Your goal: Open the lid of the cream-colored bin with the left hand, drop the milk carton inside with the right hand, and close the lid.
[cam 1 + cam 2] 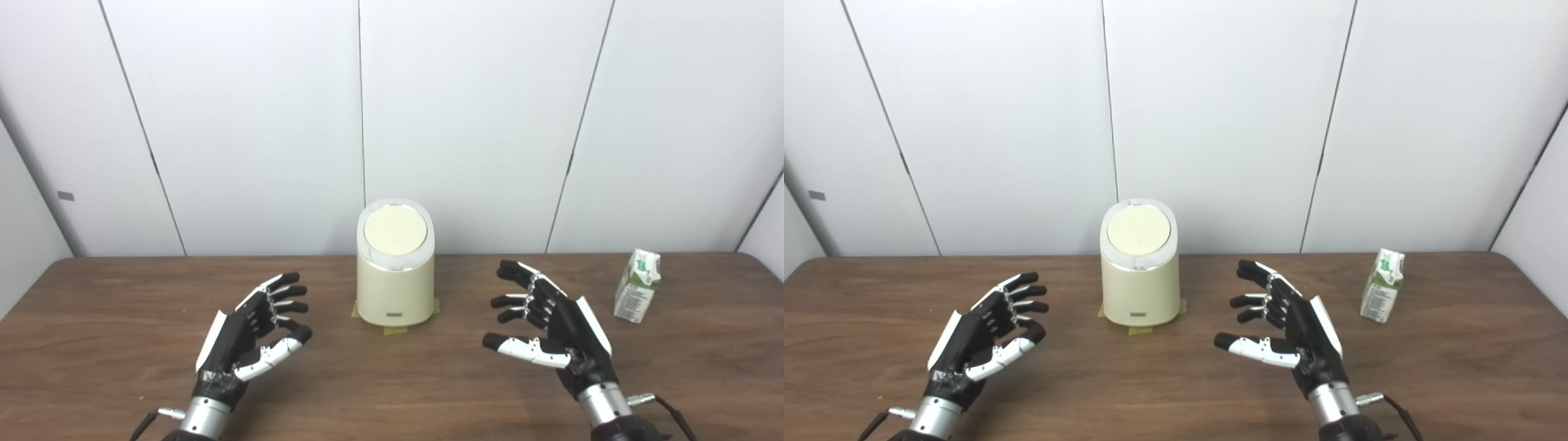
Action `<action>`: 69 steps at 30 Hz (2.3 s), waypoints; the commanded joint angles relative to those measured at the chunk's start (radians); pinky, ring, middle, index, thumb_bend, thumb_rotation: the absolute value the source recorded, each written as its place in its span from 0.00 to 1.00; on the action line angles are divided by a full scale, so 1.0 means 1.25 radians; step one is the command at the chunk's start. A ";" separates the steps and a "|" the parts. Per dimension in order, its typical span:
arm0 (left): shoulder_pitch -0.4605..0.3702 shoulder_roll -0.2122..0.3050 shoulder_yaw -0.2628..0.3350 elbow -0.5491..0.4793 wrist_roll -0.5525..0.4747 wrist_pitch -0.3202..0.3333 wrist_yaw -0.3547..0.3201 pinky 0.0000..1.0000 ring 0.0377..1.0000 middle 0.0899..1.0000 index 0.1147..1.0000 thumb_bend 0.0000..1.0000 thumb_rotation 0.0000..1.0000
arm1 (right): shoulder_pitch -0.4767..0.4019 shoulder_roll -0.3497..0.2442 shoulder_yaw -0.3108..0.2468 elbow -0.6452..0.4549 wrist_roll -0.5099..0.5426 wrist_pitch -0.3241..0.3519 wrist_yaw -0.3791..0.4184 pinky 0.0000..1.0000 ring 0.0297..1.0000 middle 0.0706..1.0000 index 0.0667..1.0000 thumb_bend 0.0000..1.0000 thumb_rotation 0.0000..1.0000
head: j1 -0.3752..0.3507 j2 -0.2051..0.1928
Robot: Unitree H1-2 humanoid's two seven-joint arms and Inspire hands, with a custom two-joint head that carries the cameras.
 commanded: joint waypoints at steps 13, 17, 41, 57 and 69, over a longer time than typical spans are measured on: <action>-0.030 0.006 0.002 -0.020 -0.012 -0.020 0.000 0.56 0.68 0.75 0.80 0.70 0.24 | -0.022 -0.005 -0.003 -0.025 0.002 -0.024 -0.003 0.55 0.64 0.81 0.80 0.78 0.21 | 0.000 0.001; -0.031 0.005 0.002 -0.018 -0.003 -0.022 0.006 0.56 0.68 0.75 0.80 0.70 0.24 | -0.023 -0.004 -0.003 -0.022 0.004 -0.025 -0.002 0.54 0.64 0.81 0.80 0.78 0.21 | 0.000 -0.002; -0.259 -0.077 -0.023 -0.167 0.252 0.394 0.205 0.99 1.00 1.00 1.00 0.90 0.39 | -0.036 -0.017 -0.014 0.019 0.015 -0.048 0.005 0.56 0.66 0.80 0.79 0.75 0.18 | 0.025 -0.023; -0.410 -0.094 -0.091 -0.041 0.352 0.467 0.252 0.91 0.99 1.00 1.00 0.91 0.39 | -0.037 -0.002 -0.011 0.015 -0.003 -0.047 -0.013 0.56 0.64 0.79 0.78 0.71 0.27 | 0.018 -0.018; -0.453 -0.076 -0.140 0.065 0.398 0.436 0.267 0.86 1.00 1.00 1.00 0.96 0.33 | -0.039 0.012 -0.014 0.004 0.011 -0.034 -0.013 0.58 0.65 0.80 0.79 0.72 0.27 | 0.011 -0.018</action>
